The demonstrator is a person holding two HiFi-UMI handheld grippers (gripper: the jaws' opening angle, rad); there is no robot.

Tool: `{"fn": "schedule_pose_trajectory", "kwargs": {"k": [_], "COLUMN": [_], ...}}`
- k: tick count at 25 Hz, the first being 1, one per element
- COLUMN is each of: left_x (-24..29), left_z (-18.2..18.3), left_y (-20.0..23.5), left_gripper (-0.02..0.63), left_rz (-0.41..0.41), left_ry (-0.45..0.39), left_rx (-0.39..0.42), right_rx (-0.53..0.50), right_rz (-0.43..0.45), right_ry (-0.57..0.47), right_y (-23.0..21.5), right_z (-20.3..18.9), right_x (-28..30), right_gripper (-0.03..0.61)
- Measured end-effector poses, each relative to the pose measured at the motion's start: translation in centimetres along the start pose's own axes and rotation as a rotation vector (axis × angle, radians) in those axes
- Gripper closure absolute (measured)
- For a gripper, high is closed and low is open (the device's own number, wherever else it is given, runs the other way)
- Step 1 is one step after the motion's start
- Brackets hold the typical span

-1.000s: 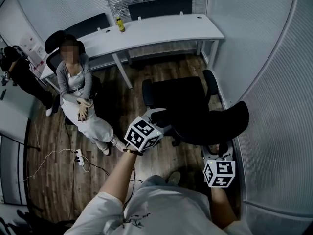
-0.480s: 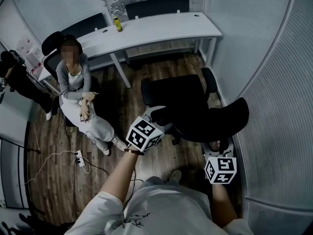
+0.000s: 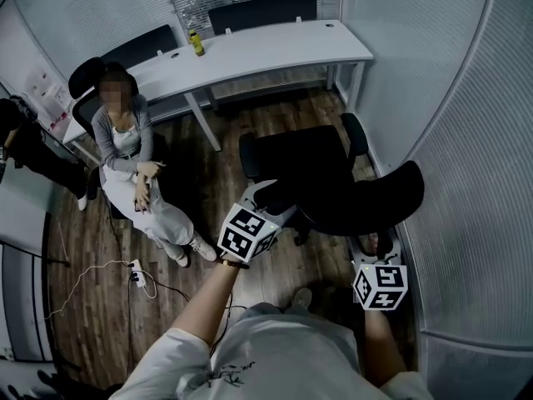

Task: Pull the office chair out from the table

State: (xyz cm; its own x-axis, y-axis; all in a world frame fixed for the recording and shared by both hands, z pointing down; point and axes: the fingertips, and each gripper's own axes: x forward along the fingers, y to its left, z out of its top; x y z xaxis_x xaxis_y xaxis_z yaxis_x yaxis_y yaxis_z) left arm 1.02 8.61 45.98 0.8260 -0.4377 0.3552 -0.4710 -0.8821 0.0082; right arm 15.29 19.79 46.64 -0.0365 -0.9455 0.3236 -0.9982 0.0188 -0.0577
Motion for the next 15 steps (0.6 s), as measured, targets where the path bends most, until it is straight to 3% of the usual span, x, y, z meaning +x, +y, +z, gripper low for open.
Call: {"fn": "schedule_pose_trajectory", "kwargs": {"k": [10, 15], "left_x": [-4.1, -7.1], "left_z": [-0.6, -0.7], "left_y": [0.1, -0.8], "left_gripper": [0.344, 0.394], "left_rz": [0.029, 0.054], "left_ry": [-0.009, -0.033], "left_rx": [-0.004, -0.028], "right_rx": [0.038, 0.040], "right_rz": [-0.051, -0.032], "right_ry": [-0.003, -0.004], "right_y": [0.8, 2.9], "right_z": [0.1, -0.1], "right_x": [-2.2, -4.1], "right_gripper": [0.304, 0.310]}}
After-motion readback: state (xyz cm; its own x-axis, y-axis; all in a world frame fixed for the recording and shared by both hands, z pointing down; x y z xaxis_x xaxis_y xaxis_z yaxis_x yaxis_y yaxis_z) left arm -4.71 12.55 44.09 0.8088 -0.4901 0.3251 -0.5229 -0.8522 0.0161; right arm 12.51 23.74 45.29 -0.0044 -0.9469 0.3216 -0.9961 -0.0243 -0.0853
